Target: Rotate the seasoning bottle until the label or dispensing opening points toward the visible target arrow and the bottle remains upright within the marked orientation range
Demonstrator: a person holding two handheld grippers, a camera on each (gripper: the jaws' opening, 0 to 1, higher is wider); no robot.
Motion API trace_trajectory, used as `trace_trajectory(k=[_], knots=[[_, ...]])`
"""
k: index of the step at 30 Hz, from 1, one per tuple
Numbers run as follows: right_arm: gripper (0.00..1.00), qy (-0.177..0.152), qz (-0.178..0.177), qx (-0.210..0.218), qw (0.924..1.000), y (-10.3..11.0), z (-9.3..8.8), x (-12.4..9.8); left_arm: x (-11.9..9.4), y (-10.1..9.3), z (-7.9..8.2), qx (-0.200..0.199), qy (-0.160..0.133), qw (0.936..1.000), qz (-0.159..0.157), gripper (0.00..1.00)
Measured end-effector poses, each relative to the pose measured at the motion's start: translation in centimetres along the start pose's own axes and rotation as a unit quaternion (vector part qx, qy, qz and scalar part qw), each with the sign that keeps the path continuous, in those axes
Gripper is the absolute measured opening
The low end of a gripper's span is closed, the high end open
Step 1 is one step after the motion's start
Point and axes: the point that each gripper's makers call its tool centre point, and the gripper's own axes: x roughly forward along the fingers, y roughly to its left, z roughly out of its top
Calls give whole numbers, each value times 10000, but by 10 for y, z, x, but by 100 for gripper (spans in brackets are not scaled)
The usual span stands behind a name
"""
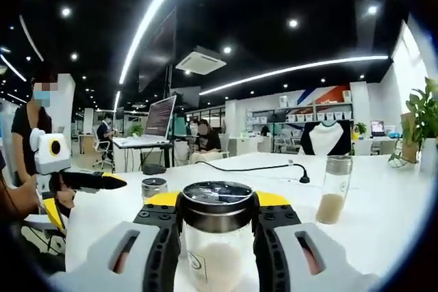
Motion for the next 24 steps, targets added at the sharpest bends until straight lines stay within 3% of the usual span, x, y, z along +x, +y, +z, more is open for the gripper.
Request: trace_trajectory(k=[24], knots=[[38,160,688,-41,9975,1,-2,-8,-2,1,3,64,57,10000,32,100]])
